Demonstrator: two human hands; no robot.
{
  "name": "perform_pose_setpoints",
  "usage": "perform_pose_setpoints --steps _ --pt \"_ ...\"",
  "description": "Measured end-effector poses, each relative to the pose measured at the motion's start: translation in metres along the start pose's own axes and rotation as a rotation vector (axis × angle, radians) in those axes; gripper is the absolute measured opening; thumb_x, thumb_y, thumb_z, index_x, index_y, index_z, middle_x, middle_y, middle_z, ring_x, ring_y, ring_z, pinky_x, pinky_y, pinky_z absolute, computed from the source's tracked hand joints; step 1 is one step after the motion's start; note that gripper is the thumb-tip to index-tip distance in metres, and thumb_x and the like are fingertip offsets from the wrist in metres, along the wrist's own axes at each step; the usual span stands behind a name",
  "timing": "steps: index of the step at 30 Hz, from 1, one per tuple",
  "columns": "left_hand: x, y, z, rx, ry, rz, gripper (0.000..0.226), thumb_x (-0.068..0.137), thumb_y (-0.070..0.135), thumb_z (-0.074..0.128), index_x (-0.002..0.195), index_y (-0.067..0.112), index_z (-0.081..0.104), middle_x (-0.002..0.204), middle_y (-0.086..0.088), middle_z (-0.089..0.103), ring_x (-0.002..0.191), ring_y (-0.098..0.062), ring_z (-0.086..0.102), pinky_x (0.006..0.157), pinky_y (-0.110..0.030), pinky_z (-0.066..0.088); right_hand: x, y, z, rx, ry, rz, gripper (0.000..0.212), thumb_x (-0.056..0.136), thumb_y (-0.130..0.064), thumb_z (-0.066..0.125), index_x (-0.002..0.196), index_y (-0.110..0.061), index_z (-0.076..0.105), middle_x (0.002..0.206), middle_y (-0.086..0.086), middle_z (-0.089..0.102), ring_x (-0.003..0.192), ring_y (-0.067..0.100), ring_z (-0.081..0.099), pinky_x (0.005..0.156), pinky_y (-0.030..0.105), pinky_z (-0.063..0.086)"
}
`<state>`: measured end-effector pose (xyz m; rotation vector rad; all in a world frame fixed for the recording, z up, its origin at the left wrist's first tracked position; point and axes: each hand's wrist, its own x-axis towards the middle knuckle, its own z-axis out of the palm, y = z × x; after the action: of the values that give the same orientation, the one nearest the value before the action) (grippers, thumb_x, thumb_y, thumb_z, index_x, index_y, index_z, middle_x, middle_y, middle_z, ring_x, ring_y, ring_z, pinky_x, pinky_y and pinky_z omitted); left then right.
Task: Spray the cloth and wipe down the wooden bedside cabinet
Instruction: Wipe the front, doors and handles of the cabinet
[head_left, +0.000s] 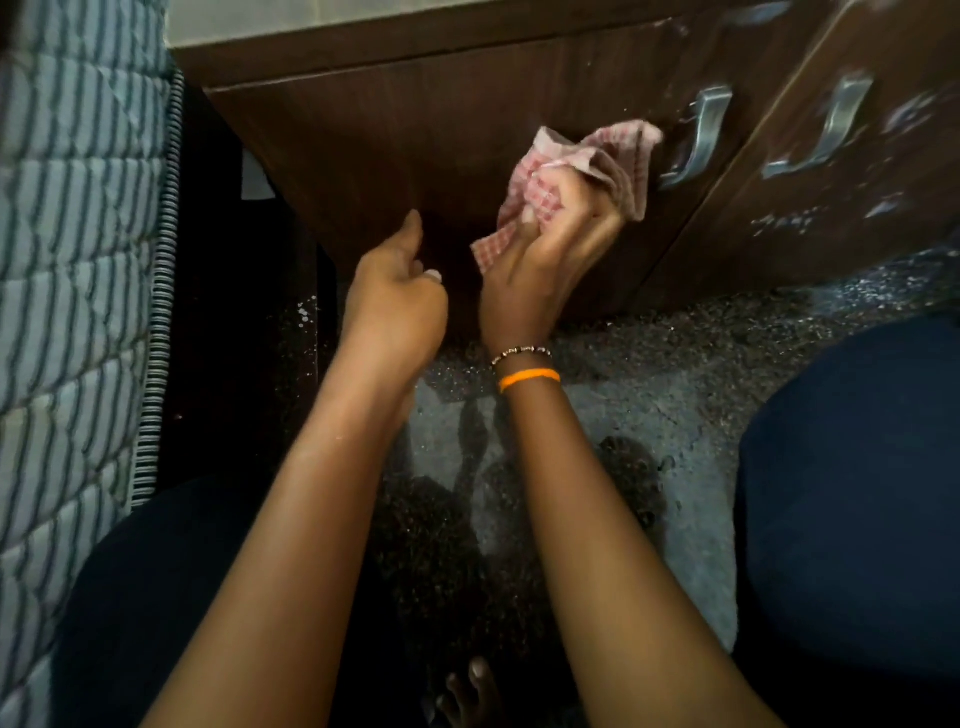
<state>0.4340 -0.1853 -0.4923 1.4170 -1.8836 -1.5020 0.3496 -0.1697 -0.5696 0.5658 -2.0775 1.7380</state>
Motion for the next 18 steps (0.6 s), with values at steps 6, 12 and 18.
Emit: perform_pose_setpoints --steps 6,12,18 --pt "0.002 -0.004 0.011 -0.015 -0.086 0.006 0.064 0.094 -0.004 0.038 0.148 0.017 0.011 0.153 0.003 0.024 0.121 0.015 0.034 0.085 0.004 0.026 -0.009 0.053 0.016 -0.028 0.279 0.419 0.042 0.076 0.009 0.040 0.118 0.015 0.043 0.118 0.035 0.042 0.111 0.034 0.036 0.096 0.031 0.027" --pt "0.005 -0.011 0.018 0.025 -0.148 0.010 0.075 0.092 -0.009 0.037 0.148 0.022 -0.002 0.157 0.005 0.007 0.135 0.007 0.022 0.072 0.011 0.026 -0.032 0.134 0.044 0.031 0.221 1.227 0.073 0.081 -0.007 0.055 0.141 0.003 0.015 0.129 0.022 0.039 0.110 0.040 0.045 0.099 0.040 0.038" --pt "0.001 -0.010 0.009 0.142 -0.128 0.023 0.073 0.092 -0.008 0.033 0.149 0.029 0.004 0.156 0.005 0.012 0.098 0.025 0.038 0.050 0.005 0.028 -0.043 0.142 0.006 0.256 -0.003 1.154 0.029 0.092 0.002 0.041 0.120 0.008 0.034 0.139 0.032 0.036 0.123 0.033 0.042 0.102 0.030 0.035"
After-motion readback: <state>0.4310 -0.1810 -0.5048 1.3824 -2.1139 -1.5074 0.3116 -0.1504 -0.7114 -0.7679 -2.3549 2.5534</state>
